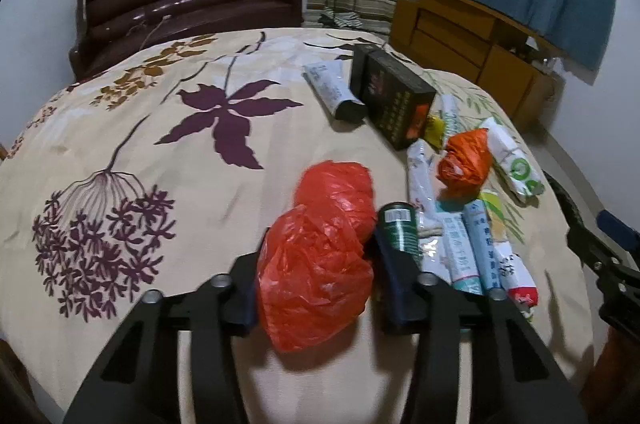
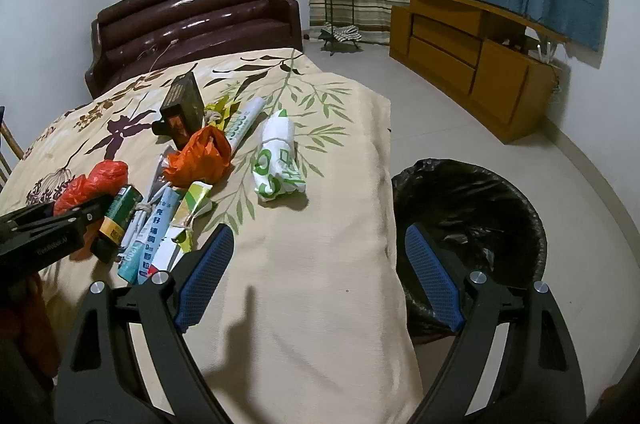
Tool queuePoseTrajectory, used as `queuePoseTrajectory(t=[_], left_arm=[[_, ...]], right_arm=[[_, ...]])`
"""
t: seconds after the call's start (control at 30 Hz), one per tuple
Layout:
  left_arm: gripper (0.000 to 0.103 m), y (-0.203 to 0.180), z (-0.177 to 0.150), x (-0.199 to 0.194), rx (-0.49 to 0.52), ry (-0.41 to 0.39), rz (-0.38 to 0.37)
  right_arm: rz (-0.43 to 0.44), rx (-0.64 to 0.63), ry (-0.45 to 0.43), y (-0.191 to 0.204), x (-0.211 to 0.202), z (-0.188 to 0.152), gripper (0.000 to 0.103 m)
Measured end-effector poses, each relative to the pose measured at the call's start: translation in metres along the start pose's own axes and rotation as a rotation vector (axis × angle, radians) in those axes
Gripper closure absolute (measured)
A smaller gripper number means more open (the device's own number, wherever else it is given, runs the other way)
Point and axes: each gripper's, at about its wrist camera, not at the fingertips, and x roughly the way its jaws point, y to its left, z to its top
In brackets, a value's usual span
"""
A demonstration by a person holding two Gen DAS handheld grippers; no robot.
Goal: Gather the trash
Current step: 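Grasp the red plastic bag with the left tool while the right tool grasps the yellow wrapper, then carry the red bag and yellow wrapper over the black trash bin with both tools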
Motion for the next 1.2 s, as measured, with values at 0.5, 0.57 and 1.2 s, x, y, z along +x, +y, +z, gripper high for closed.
queuePoseTrajectory(t=[0.5, 0.57, 1.2], left_arm=[[0.068, 0.021, -0.014, -0.026, -0.062, -0.040, 0.064], [0.068, 0.028, -0.016, -0.029, -0.068, -0.046, 0.075], [0.068, 0.054, -0.022, -0.034, -0.112, -0.059, 0.065]], right_arm=[[0.083, -0.051, 0.053, 0.042, 0.005, 0.001, 0.038], [0.093, -0.060, 0.057, 0.049, 0.006, 0.002, 0.040], [0.067, -0.122, 0.116, 0.079, 0.024, -0.003, 0.063]])
